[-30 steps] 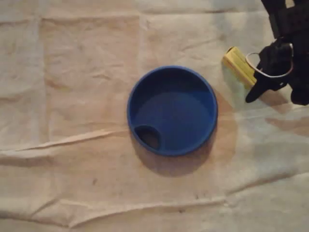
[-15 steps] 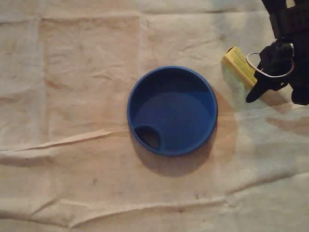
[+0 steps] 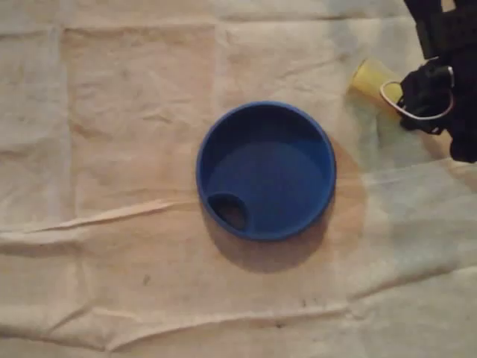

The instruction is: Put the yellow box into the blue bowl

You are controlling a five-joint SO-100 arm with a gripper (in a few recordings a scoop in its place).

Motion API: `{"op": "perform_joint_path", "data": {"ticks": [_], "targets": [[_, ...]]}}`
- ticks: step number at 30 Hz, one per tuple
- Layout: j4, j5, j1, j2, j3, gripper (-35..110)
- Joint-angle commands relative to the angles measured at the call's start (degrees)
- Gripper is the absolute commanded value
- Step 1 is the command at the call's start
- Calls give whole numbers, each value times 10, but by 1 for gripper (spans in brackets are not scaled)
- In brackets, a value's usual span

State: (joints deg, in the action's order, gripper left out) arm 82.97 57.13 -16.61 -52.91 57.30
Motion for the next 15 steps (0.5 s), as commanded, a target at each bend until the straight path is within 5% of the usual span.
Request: {"op": "perform_joint_path", "data": {"ticks": [1, 15], "targets": [[-5, 1, 3, 1, -31, -1], [0, -2, 2, 3, -33, 0]]}}
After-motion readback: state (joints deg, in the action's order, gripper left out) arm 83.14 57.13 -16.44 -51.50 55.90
